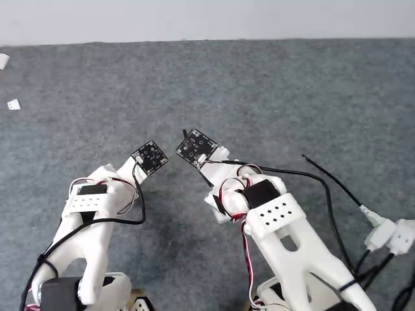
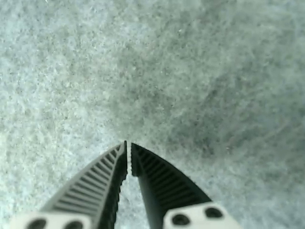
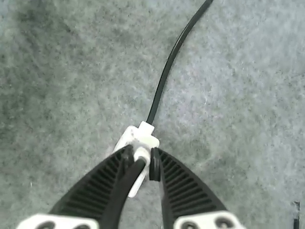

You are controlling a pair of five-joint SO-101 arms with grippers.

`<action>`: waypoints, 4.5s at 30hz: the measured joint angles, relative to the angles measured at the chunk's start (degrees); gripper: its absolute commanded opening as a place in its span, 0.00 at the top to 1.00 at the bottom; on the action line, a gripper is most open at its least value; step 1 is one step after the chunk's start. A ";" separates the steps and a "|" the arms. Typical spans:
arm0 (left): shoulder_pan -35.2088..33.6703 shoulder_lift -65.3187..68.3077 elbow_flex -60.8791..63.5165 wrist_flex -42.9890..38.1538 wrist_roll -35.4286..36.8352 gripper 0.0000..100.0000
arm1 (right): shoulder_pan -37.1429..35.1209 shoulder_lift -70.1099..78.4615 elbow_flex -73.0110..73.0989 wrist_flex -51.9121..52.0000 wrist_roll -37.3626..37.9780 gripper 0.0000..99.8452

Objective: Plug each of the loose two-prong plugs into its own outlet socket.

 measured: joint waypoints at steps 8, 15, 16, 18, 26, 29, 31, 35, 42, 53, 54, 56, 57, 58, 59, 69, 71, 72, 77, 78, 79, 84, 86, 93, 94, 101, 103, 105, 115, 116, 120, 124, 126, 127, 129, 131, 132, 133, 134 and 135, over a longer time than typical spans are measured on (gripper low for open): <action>0.00 0.00 0.00 0.00 0.00 0.99 | -0.44 0.00 0.97 0.00 -0.18 0.99; 0.00 0.00 0.00 0.00 0.00 0.99 | -2.29 -0.26 1.58 -0.18 -0.18 0.99; 0.00 0.00 0.00 0.00 0.00 0.99 | -2.29 -0.26 1.76 -0.18 -0.18 0.99; 0.00 0.00 0.00 0.00 0.00 0.99 | -2.29 -0.26 1.76 -0.18 -0.09 0.99; 0.00 0.00 0.00 0.00 0.00 0.99 | -0.88 -1.41 5.36 -2.20 0.62 0.99; 0.00 0.00 0.00 0.00 0.00 0.99 | 0.97 -0.44 7.65 -3.69 1.76 0.99; 0.00 0.00 0.00 0.00 0.00 0.99 | 1.67 -1.49 9.05 -4.13 2.02 0.99; 0.00 0.00 0.00 0.00 0.00 0.99 | 2.02 -1.67 9.76 -4.13 2.29 0.99; 0.00 0.00 0.00 0.00 0.00 0.99 | 2.81 6.51 9.85 -3.69 3.78 0.99; 0.00 0.00 0.00 0.00 0.00 0.99 | 0.26 17.85 -2.29 1.05 -10.90 0.84; 0.00 0.00 0.00 0.00 0.00 0.99 | -0.44 17.32 -2.29 1.14 -12.57 0.82; 0.00 0.00 0.00 0.00 0.00 0.99 | -1.67 16.35 -2.29 1.23 -15.91 0.80; 0.00 0.00 0.00 0.00 0.00 0.99 | -2.02 15.74 -2.20 1.23 -17.76 0.79; 0.00 0.00 0.00 0.00 0.00 0.99 | -2.64 14.95 -2.20 1.23 -19.69 0.79; 0.00 0.00 0.00 0.00 0.00 0.99 | -3.52 13.98 -2.20 1.23 -21.27 0.78; 0.00 0.00 0.00 0.00 0.00 0.99 | -5.36 19.08 -2.20 -1.32 -24.18 0.78; 0.00 0.00 0.00 0.00 0.00 0.99 | -5.19 22.24 -2.64 -1.76 -22.95 0.78; 0.00 0.00 0.00 0.00 0.00 0.99 | -5.19 23.82 -3.60 -1.67 -22.51 0.78; 0.00 0.00 0.00 0.00 0.00 0.99 | -5.19 28.13 -7.74 0.26 -21.89 0.86; 0.00 0.00 0.00 0.00 0.00 0.99 | -5.19 28.31 -7.91 0.35 -21.89 0.91; 0.00 0.00 0.00 0.00 0.00 0.99 | -5.19 28.48 -8.00 0.44 -21.89 0.96; 0.00 0.00 0.00 0.00 0.00 0.99 | -2.37 28.66 -8.35 0.53 -21.54 1.00; 0.00 0.00 0.00 -0.35 0.09 0.99 | 0.97 28.66 -8.62 1.32 -21.54 0.99; 0.00 0.00 0.00 -2.81 3.43 0.99 | 19.78 17.05 -9.58 7.56 -21.45 0.99; 0.00 0.00 0.00 -3.08 3.60 0.99 | 23.03 15.12 -9.58 7.82 -21.45 0.99; 0.00 0.00 0.00 -3.08 3.87 0.99 | 44.57 10.37 -9.58 8.18 -17.67 0.99; 0.00 0.00 0.00 -3.08 3.96 0.99 | 50.46 10.37 -9.58 8.18 -17.41 0.99; 0.00 0.00 0.00 -3.08 4.04 0.99 | 56.53 10.37 -9.49 7.12 -17.32 0.99; -1.85 -0.18 0.00 -3.08 9.93 0.99 | 63.91 12.66 -8.18 6.95 -10.46 0.64; -1.85 -0.18 0.00 -3.08 10.55 0.99 | 63.91 12.31 -8.18 6.95 -9.41 0.64; -2.20 -0.35 0.00 -3.08 11.96 0.99 | 63.91 8.97 -8.26 9.58 -8.09 0.71; -2.20 -0.79 0.00 -3.08 12.31 0.99 | 63.91 4.48 -11.16 17.32 -8.79 0.86; -3.25 -2.81 1.23 -3.08 12.84 0.99 | 63.91 2.11 -13.10 21.01 -10.64 0.94; -4.04 -4.48 2.46 -3.34 13.54 0.99 | 63.91 0.79 -13.63 22.68 -11.34 0.97; -4.75 -9.14 5.89 -4.40 14.95 0.99 | 63.91 -1.67 -14.07 24.97 -12.31 0.99; -5.71 -15.38 10.99 -6.86 15.65 0.99 | 63.91 -3.78 -14.24 26.37 -12.75 0.97; -5.80 -19.08 13.89 -7.91 16.09 0.99 | 63.91 -4.66 -14.24 26.81 -12.84 0.97; -5.71 -22.95 17.14 -8.35 16.62 0.99 | 63.65 -5.54 -13.98 27.08 -12.84 0.98; -5.71 -26.90 20.04 -8.35 17.32 0.99 | 63.12 -6.68 -13.27 27.16 -12.84 0.97; -5.71 -31.12 22.42 -8.26 18.11 0.99 | 62.15 -7.65 -12.04 27.34 -12.84 0.97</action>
